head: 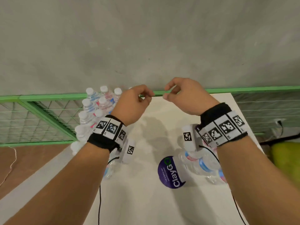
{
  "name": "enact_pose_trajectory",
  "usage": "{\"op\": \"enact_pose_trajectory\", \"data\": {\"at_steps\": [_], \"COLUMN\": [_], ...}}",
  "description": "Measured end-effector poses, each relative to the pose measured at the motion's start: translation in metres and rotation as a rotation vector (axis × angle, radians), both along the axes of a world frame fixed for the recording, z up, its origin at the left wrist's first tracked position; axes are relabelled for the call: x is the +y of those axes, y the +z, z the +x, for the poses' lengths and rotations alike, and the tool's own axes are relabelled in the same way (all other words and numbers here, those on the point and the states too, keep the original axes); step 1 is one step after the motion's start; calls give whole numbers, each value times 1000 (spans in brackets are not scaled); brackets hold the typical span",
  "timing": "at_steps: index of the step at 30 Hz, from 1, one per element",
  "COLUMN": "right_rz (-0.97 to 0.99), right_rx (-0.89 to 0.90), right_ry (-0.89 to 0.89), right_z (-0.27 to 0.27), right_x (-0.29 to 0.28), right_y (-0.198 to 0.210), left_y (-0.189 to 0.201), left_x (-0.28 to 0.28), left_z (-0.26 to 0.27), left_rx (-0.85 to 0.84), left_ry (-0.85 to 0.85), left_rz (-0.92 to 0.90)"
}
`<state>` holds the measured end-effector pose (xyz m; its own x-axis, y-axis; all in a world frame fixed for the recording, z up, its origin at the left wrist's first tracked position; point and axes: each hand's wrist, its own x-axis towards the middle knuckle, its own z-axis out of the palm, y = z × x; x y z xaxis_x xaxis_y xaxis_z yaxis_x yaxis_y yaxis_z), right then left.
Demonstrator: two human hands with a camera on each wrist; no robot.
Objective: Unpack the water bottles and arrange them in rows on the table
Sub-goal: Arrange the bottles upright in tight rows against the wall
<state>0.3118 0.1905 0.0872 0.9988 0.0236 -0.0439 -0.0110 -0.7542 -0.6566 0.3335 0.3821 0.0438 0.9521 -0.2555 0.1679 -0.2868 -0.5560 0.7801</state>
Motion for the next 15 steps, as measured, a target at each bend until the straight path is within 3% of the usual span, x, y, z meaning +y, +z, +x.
{"op": "enact_pose_trajectory", "data": {"at_steps": [6,9,12,15], "right_rz": [-112,-140,-131,-144], "right_rx": [154,189,201,166], "right_ry": [-70,-112,-38,5], "right_z": [-95,-138,-172,-188], "right_x": [-73,-100,-110,-113], "right_y": [-10,-31,-58,-81], "left_y": [-42,-68,-89,-93], "left_x": [-62,-88,-108,-118], "left_z": [-92,-130,-151,-155], "left_rx": [-20,61,38,52], "left_ry": [-324,-338,-357,-270], "left_rz": [-41,-32,49,97]}}
